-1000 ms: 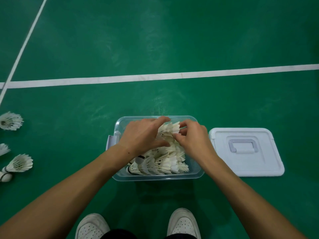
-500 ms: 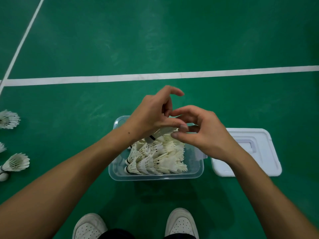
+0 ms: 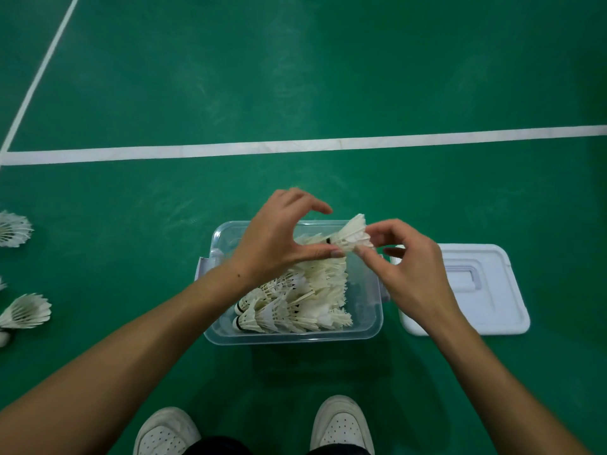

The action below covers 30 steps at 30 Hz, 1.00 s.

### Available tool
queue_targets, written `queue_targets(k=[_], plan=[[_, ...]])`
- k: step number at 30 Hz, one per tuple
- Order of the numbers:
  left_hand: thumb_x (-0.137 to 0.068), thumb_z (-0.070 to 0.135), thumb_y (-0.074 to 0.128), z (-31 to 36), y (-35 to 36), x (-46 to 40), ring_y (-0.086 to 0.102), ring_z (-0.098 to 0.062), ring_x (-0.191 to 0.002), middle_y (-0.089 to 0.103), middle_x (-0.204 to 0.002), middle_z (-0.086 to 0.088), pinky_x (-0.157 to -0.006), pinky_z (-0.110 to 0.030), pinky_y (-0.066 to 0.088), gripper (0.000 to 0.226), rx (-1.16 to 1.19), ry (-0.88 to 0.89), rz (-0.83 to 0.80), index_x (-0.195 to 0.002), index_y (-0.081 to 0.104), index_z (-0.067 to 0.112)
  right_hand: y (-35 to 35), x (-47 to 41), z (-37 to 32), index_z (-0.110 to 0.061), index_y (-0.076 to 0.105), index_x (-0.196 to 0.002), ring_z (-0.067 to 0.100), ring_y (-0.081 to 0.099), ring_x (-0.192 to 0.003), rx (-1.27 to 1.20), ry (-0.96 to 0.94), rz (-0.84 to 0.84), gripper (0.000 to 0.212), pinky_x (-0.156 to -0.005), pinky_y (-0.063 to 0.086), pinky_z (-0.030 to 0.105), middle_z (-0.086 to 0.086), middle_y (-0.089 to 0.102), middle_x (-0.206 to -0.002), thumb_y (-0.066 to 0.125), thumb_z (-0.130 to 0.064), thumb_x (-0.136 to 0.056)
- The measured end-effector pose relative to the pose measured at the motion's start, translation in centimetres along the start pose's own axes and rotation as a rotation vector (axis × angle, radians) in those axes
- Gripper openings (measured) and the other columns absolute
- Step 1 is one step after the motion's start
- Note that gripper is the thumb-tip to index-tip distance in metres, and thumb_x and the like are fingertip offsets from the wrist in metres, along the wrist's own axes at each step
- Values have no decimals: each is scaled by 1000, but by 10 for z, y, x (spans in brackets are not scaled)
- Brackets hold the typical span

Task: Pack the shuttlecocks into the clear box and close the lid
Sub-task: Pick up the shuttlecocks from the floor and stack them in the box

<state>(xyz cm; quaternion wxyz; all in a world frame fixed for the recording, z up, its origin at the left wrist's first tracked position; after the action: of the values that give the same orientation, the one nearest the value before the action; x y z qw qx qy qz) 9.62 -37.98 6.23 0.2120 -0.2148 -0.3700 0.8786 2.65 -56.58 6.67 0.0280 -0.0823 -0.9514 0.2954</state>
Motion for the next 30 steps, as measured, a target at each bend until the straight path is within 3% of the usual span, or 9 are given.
queue_targets(k=[4, 9, 18, 24, 27, 30], plan=[[-79, 77, 71, -3, 26, 7, 42, -25, -143, 54, -149, 1, -115, -50, 41, 68, -289, 42, -62, -133, 65, 34, -9, 5, 8, -28, 72, -104, 6, 70, -94, 47, 28, 80, 17, -87, 58, 43, -17, 75, -97, 80, -23, -90], [-73, 77, 76, -13, 47, 4, 22, -35, -158, 34, -168, -9, -125, -55, 28, 69, -379, -29, -140, -133, 65, 44, -11, 9, 9, -35, 68, -104, 9, 70, -95, 75, 56, 147, 18, -84, 58, 49, -20, 74, -97, 77, -29, -89], [-70, 85, 69, 5, 68, -5, 26, -41, -156, 34, -168, -15, -125, -63, 23, 74, -505, 23, -171, -131, 65, 42, -27, 18, 7, -35, 68, -104, 12, 70, -93, 81, 79, 233, 18, -83, 59, 50, -20, 73, -94, 75, -34, -87], [-77, 70, 73, 0, 66, -6, 27, -38, -156, 40, -165, -11, -127, -60, 20, 49, -484, -3, -167, -114, 70, 39, -28, 25, 14, -34, 69, -105, 12, 70, -93, 94, 120, 239, 19, -84, 59, 48, -18, 73, -94, 77, -29, -88], [-77, 68, 71, -3, 49, 0, 38, -35, -150, 49, -158, -8, -123, -56, 28, 48, -446, -12, -104, -114, 71, 37, -25, 25, 13, -33, 69, -105, 12, 69, -93, 98, 114, 233, 19, -84, 59, 47, -18, 73, -95, 77, -28, -89], [-78, 64, 71, 4, 28, 7, 51, -31, -129, 60, -137, -4, -104, -49, 42, 45, -457, 29, 22, -111, 74, 33, -16, 24, 9, -32, 69, -105, 8, 70, -93, 89, 93, 220, 18, -84, 60, 46, -17, 74, -95, 78, -29, -89]])
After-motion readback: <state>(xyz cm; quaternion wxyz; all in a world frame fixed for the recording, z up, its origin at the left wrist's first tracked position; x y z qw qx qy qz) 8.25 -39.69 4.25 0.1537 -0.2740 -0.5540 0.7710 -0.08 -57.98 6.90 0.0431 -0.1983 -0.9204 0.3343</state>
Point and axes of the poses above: each hand's wrist, its own x-axis away from the middle knuckle, its own y-axis out of the palm, z = x × y, the point moved 10 cm from there along -x, towards the middle knuckle
